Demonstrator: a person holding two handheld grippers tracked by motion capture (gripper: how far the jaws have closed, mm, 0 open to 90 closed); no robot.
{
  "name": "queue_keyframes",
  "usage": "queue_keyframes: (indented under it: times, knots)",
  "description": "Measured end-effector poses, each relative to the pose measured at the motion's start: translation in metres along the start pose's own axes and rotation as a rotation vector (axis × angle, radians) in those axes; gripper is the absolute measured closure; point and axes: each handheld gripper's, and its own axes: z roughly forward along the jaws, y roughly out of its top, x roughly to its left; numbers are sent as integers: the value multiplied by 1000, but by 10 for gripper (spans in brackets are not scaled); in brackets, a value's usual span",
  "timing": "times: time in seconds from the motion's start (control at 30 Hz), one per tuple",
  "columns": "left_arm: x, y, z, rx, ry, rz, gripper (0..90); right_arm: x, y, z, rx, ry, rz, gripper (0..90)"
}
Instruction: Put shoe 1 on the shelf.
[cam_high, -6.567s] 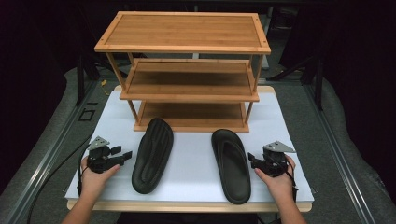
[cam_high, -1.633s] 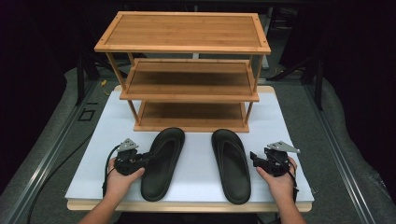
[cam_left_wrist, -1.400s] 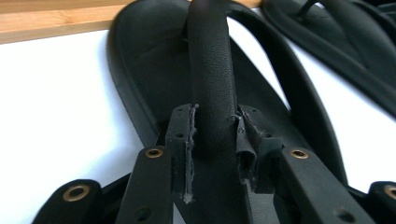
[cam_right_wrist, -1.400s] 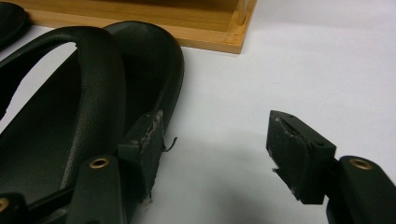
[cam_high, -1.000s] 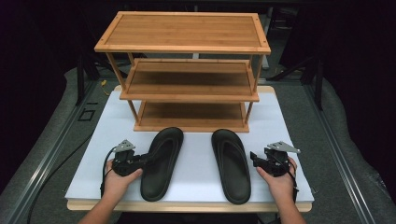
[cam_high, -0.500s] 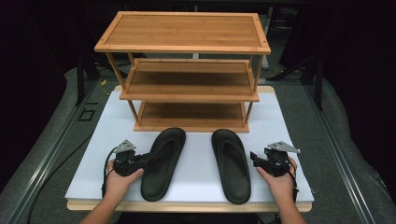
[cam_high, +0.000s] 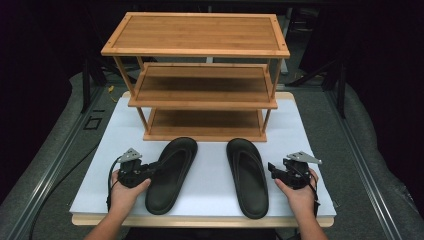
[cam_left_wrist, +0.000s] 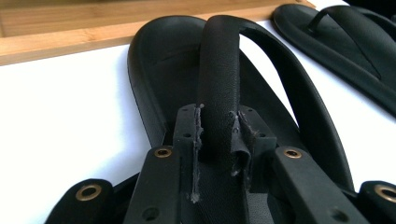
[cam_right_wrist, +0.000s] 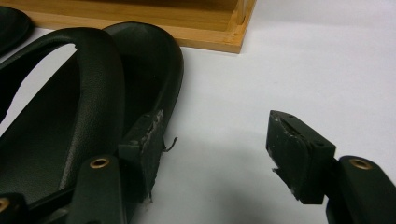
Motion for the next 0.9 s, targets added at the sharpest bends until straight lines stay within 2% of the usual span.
queue_keyframes:
  times: [0.23,0.47,0.67,0.8,0.9]
  knots:
    - [1,3,-8,-28,3,-18,717,0,0,0,-11,1,9,363]
    - [-1,10,-20,-76,-5,-36,717,-1,0,0,-1,4,9,363]
    - [-3,14,-28,-88,-4,-47,718,-1,-1,1,-7,1,12,363]
    - [-6,19,-37,-92,9,-44,718,-1,0,-1,-6,2,14,363]
    - [-9,26,-49,-121,19,-39,719,-1,0,-1,-4,0,16,363]
